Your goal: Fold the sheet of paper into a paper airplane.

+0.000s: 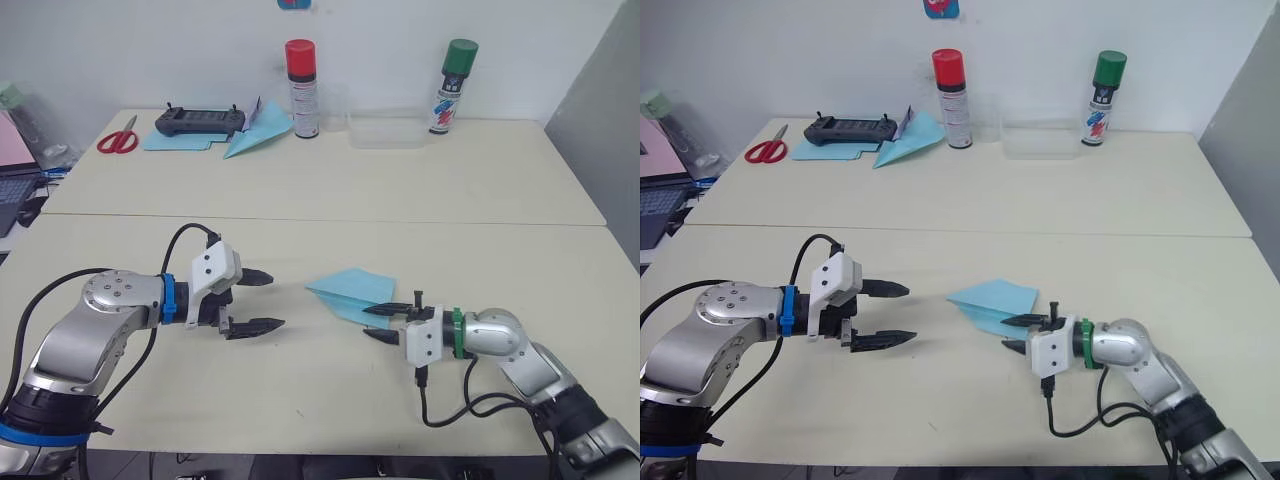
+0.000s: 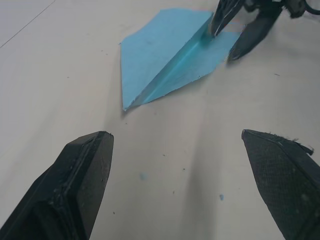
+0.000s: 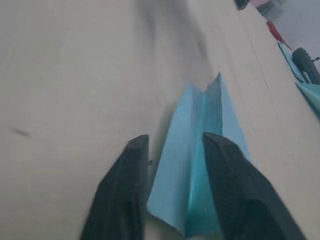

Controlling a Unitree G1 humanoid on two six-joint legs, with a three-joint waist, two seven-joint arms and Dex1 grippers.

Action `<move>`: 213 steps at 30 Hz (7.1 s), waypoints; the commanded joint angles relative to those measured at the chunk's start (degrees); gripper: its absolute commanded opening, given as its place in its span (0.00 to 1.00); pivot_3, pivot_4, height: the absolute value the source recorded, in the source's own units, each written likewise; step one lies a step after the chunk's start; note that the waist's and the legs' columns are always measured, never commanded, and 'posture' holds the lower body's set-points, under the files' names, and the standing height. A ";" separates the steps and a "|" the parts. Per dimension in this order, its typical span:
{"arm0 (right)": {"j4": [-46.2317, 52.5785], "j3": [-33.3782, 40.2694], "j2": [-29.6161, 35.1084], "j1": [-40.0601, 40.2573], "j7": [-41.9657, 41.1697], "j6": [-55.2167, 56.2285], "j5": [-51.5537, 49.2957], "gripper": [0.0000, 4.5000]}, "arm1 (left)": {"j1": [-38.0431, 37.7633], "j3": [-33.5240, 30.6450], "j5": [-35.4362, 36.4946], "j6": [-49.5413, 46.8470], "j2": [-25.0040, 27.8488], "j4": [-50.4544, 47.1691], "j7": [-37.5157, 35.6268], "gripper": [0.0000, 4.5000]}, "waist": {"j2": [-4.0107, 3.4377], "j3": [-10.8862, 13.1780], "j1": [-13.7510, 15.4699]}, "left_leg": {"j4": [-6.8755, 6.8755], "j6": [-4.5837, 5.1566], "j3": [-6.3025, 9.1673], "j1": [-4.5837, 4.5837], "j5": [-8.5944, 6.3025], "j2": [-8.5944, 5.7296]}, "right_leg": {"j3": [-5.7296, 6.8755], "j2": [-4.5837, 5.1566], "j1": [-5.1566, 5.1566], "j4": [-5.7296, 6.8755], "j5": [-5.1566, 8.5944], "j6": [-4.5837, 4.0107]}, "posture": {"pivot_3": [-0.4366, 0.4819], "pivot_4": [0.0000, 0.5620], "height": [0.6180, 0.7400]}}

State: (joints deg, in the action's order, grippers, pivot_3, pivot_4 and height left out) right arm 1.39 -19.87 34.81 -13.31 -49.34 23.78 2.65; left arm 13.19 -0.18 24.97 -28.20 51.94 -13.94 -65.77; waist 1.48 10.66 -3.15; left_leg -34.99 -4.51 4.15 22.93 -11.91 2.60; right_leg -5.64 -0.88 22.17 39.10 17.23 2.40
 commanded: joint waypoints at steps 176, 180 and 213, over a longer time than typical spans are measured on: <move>18.49 -1.27 6.18 0.85 -12.14 -41.86 -11.32 0.43 | 13.19 23.26 -18.40 6.60 -22.46 24.91 4.75 0.00 | 0.11 -0.54 0.11 | -0.13 0.01 0.14 -0.23 0.01 -0.09 | 0.09 -0.02 -0.41 -0.14 -0.12 0.11 | 0.48 0.27 1.00; 23.00 3.13 10.37 1.00 -16.92 -51.01 -20.89 0.51 | 12.94 22.99 -18.66 6.81 -22.41 25.19 5.13 0.00 | 0.11 -0.53 0.09 | -0.13 0.01 0.15 -0.28 0.01 -0.08 | 0.09 -0.02 -0.45 -0.13 -0.12 0.11 | 0.48 0.27 1.00; 8.92 6.67 2.66 2.18 -0.29 -50.66 -12.04 0.00 | 13.92 22.96 -20.20 6.59 -23.32 25.93 5.42 0.00 | 0.18 -0.65 0.01 | -0.11 0.01 0.14 -0.60 0.02 -0.11 | 0.03 -0.02 -0.78 -0.19 -0.13 0.13 | 0.48 0.27 1.00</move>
State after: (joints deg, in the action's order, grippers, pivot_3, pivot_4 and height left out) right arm 10.91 -14.56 35.67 -12.67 -48.84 -25.46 -9.71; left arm 29.12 21.03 7.58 -19.45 27.53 9.44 -60.54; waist 1.66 10.01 -3.14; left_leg -35.11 -4.50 4.29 22.33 -11.89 2.49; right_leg -5.62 -0.90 21.39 38.91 17.10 2.53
